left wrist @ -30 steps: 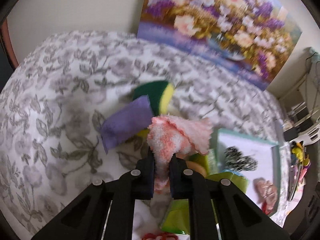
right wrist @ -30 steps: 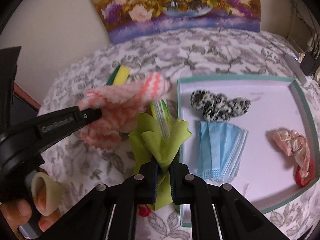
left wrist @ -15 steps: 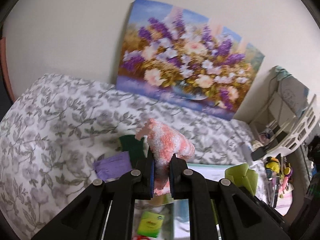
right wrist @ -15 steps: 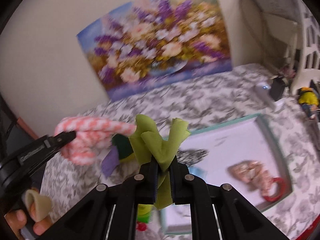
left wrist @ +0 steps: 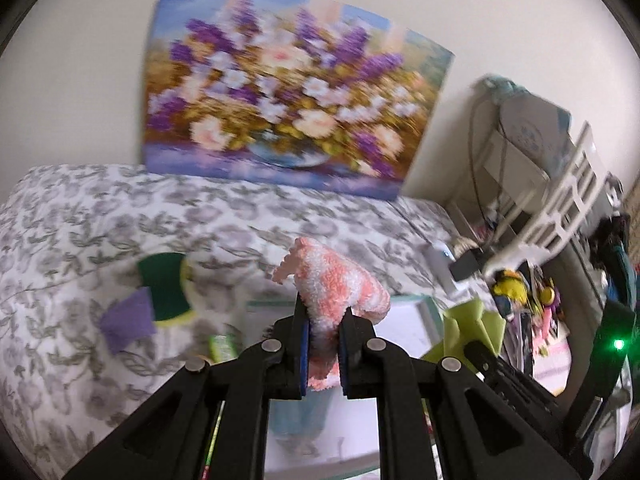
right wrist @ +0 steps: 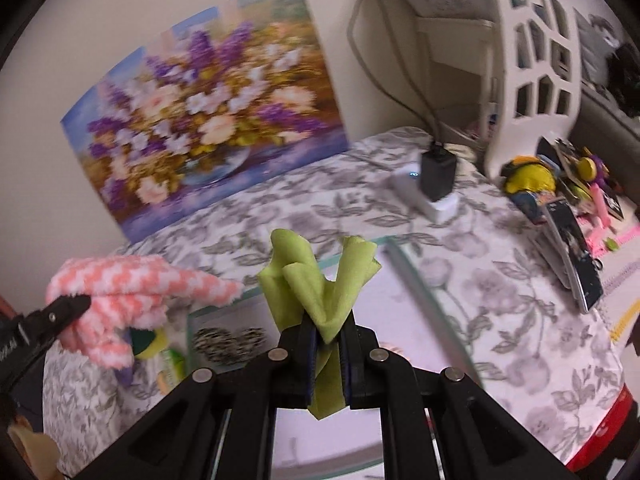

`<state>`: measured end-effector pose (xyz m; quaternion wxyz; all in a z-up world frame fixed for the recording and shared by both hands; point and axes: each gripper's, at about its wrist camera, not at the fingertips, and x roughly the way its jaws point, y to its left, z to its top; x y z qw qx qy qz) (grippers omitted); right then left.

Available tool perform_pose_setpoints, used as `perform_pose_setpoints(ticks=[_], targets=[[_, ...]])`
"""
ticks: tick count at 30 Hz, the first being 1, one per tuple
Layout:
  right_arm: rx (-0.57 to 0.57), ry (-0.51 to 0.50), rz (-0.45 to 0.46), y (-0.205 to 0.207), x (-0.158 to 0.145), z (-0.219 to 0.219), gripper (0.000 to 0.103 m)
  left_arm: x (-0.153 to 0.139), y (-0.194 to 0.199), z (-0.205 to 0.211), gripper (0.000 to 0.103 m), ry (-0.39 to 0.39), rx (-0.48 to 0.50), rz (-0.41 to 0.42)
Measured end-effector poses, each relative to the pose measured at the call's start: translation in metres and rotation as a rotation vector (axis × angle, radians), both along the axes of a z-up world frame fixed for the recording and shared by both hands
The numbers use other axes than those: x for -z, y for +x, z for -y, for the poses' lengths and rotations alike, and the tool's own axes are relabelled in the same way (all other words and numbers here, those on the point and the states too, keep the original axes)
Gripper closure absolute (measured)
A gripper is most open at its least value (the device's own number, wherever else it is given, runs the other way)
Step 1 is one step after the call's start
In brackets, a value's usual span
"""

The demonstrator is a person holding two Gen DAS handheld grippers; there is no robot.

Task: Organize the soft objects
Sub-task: 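Lift and carry the towel and green cloth with both tools over the tray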

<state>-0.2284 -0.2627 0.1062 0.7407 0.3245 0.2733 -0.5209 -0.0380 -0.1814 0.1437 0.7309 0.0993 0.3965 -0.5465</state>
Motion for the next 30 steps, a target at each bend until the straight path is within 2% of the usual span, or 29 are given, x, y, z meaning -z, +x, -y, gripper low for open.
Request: perform_pose_setpoints(ticks=[4, 9, 12, 17, 24, 30], targets=[[0.034, 0.006, -0.011, -0.014, 0.010, 0.010, 0.093, 0.012, -0.021, 0.014, 0.091, 0.030, 0.040, 0.008], [0.050, 0.044, -0.010, -0.018, 0.031, 0.022, 0.093, 0.046, -0.039, 0.034, 0.091, 0.100, 0.075, 0.008], [0.062, 0.073, -0.055, -0.015, 0.048, 0.028, 0.093, 0.074, -0.044, 0.044, 0.091, 0.189, 0.074, 0.035], [0.055, 0.118, -0.086, -0.011, 0.069, 0.033, 0.093, 0.105, -0.042, 0.052, 0.091, 0.267, 0.073, 0.001], [0.053, 0.166, -0.131, -0.007, 0.088, 0.035, 0.093, 0.124, -0.040, 0.055, 0.091, 0.316, 0.070, -0.021], [0.054, 0.174, -0.142, -0.006, 0.089, 0.035, 0.092, 0.131, -0.040, 0.056, 0.089, 0.345, 0.070, -0.031]])
